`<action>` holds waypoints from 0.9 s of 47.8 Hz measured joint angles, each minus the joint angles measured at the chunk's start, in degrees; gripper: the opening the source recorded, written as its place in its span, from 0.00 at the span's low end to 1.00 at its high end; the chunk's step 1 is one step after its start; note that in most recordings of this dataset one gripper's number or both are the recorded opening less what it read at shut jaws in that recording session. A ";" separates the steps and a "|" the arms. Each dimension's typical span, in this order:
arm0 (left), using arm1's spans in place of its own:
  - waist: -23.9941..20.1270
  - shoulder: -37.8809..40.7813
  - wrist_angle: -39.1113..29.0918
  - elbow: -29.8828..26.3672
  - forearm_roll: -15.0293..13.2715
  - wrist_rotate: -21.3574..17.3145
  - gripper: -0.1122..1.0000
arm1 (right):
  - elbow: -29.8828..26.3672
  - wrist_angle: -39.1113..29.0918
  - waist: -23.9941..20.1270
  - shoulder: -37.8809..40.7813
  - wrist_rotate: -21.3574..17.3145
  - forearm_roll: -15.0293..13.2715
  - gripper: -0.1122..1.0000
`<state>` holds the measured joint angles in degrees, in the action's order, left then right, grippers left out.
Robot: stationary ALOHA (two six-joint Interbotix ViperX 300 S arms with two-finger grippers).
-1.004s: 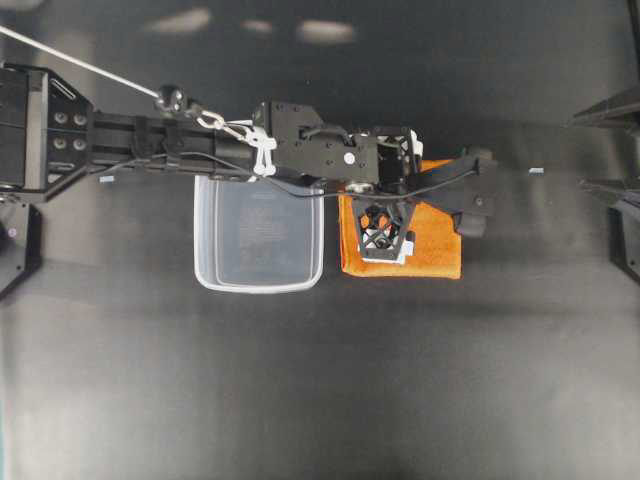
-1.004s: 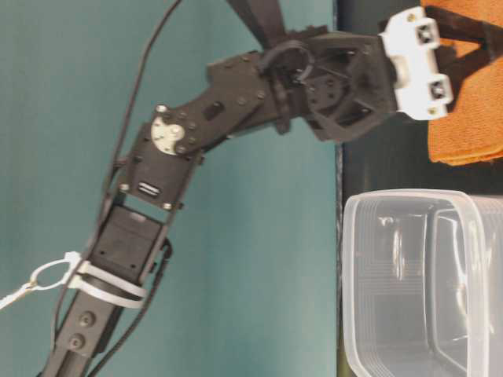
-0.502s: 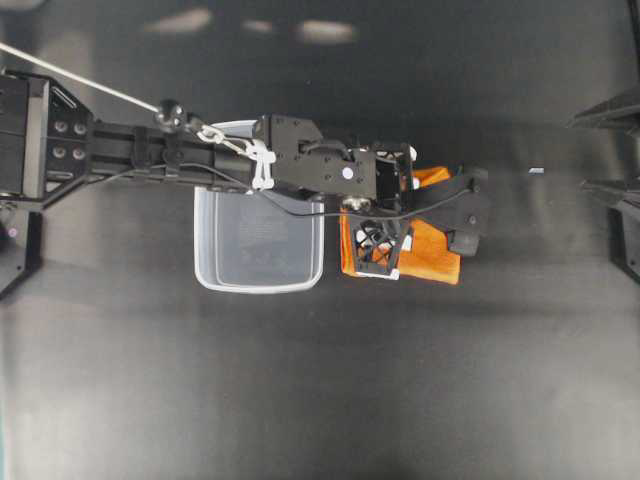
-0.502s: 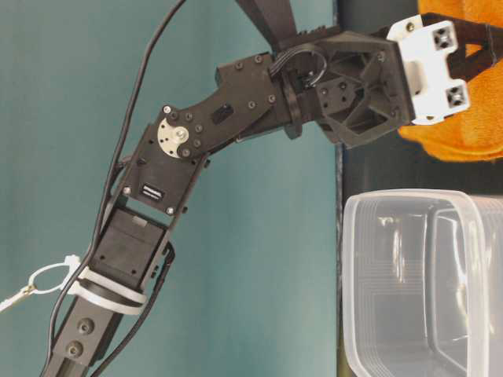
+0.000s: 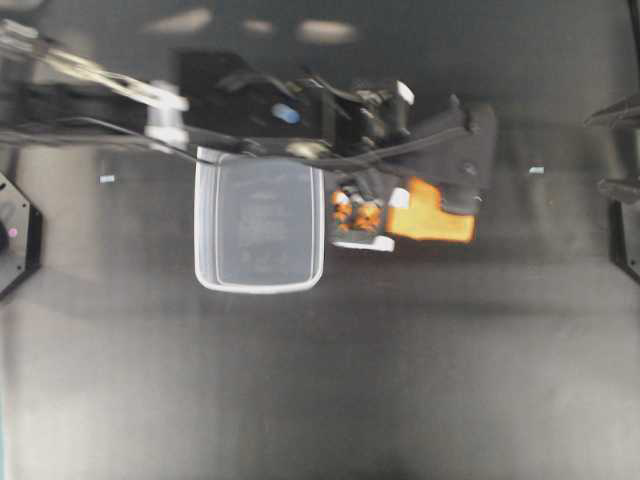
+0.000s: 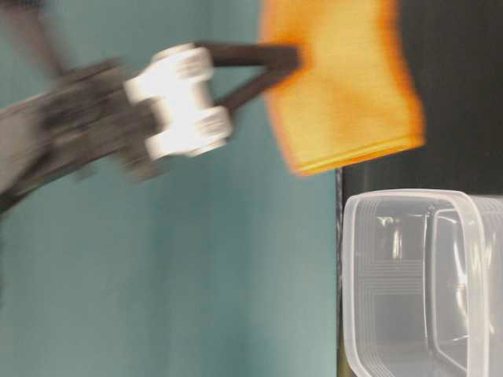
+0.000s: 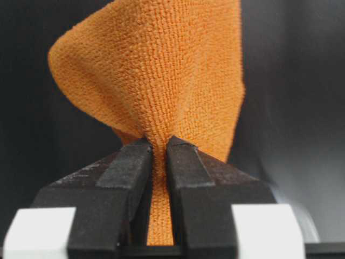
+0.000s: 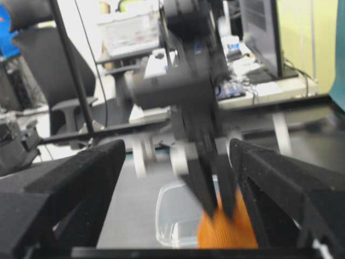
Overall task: Place the orange towel into the container with the left arm.
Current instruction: 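Lift the towel and carry it left over the clear container, then lower the towel into the container and open the left gripper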
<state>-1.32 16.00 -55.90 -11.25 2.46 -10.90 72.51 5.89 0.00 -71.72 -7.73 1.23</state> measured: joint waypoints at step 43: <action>0.53 -21.27 2.99 27.77 0.00 1.32 0.15 | 0.00 -2.20 0.09 -1.93 -0.09 0.00 0.78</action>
<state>-0.79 -5.27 -52.91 16.52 2.46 -9.58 72.51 3.69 0.09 -73.65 -7.82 1.23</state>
